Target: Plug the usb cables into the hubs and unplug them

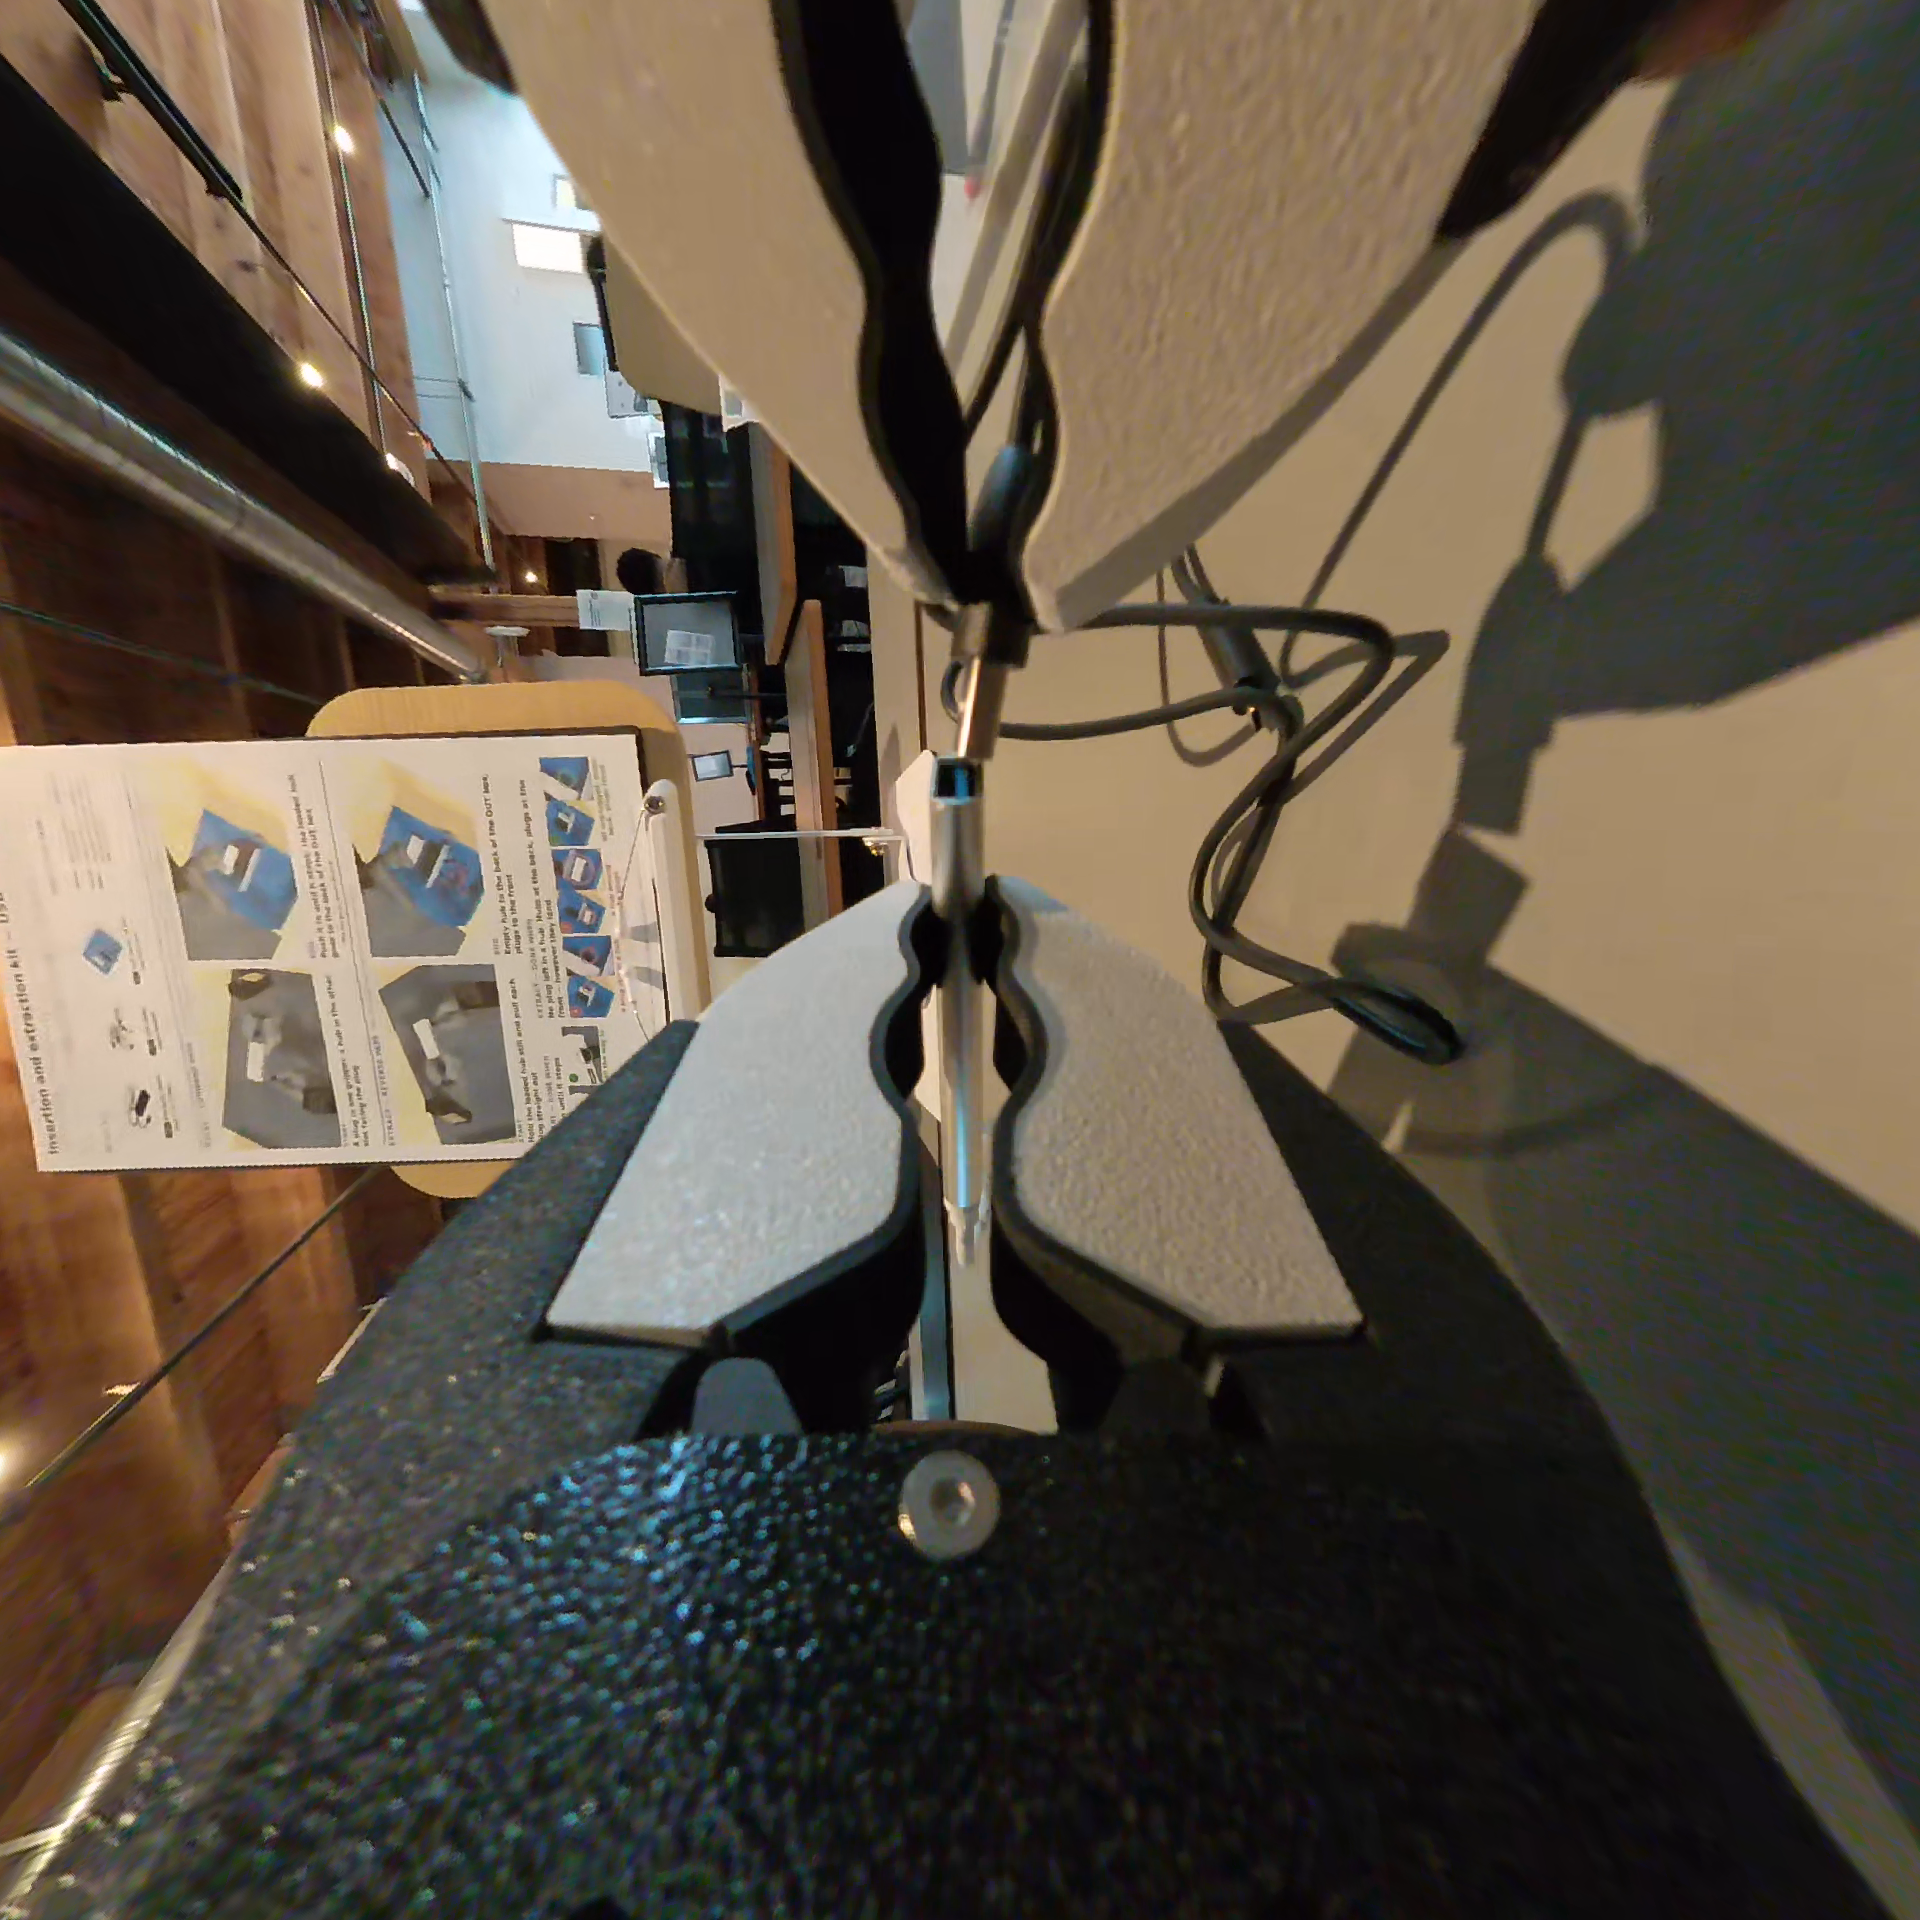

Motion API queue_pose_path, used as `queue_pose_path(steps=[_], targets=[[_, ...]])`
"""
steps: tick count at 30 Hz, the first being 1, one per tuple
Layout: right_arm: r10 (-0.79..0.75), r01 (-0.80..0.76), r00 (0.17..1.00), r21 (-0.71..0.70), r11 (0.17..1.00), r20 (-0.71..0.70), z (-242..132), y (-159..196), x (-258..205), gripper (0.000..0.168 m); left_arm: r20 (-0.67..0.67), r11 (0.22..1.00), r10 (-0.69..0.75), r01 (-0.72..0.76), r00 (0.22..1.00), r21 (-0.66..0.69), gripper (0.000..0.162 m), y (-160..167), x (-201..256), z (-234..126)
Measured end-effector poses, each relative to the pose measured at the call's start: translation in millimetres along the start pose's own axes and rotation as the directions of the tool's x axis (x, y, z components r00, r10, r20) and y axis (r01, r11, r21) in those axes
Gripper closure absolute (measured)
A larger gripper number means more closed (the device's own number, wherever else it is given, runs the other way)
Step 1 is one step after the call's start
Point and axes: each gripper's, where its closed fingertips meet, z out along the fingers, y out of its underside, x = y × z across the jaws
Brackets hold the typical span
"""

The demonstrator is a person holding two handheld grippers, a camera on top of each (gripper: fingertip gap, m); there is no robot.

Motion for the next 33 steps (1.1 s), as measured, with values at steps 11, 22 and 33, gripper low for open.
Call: queue_pose_path(steps=[11,22,33], targets=[[0.02,-0.02,1.0,0.01,1.0,0.014,0.1,-0.5,-1.2,0.16,-0.016,1.0,-0.003,0.003,1.0,0.006,0.155,0.4,2.4,1.3],[-0.073,0.083,0.988,-0.071,0.994,0.136,3.8,24.6,-24.8,0.16,-0.18,0.968,-0.193,0.217,0.965,0.126,0.154,-5.3,12.9,0.8],[-0.104,0.148,0.952,-0.135,0.98,0.288,7.3,43.7,-55.5,0.159,-0.291,0.895,-0.259,0.342,0.921,0.287,0.154,-16.3,12.5,-8.9]])
